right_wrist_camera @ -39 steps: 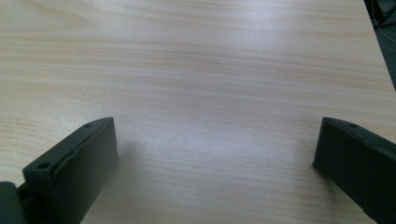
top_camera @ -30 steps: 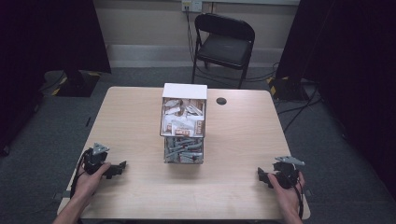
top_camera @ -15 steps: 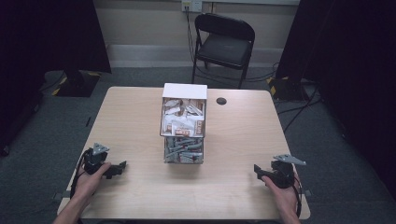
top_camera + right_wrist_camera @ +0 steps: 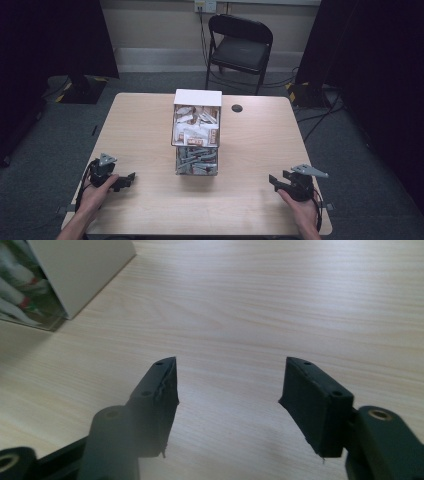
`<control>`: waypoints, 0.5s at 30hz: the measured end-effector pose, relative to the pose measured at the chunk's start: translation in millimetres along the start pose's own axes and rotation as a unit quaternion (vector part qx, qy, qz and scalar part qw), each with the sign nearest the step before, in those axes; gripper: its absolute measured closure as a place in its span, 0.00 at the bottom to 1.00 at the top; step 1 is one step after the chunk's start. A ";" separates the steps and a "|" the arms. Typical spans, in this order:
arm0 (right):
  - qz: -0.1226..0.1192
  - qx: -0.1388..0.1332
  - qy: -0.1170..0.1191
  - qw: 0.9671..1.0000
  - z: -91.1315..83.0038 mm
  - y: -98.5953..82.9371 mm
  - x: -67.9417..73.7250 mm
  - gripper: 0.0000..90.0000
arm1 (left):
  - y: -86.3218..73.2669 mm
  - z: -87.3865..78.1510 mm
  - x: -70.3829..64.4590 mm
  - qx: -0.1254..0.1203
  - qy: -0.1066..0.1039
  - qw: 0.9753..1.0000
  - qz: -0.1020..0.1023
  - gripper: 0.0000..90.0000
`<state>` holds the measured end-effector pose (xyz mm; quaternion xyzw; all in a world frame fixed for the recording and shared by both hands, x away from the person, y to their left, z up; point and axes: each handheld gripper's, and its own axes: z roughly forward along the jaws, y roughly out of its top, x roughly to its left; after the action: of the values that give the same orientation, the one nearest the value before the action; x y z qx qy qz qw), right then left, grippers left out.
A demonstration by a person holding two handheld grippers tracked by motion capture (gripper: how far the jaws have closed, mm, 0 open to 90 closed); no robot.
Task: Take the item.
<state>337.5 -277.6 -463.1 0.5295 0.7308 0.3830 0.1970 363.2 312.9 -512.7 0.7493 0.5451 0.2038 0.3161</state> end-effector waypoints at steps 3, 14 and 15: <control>-0.004 -0.006 0.012 1.000 -2.3 1.8 3.0 0.48 | 0.0 0.0 -0.1 0.000 0.000 1.000 0.000 0.00; -0.032 -0.006 0.052 0.998 -4.5 9.8 17.2 0.56 | 0.1 0.4 -0.7 -0.001 -0.004 1.000 0.001 0.00; -0.034 -0.006 0.057 0.998 -5.2 10.7 19.1 0.57 | 0.1 0.4 -0.7 -0.001 -0.004 1.000 0.001 0.00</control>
<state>333.7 -260.3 -449.3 0.4803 0.7562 0.4103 0.1710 363.3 312.1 -512.9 0.7505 0.5425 0.2019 0.3189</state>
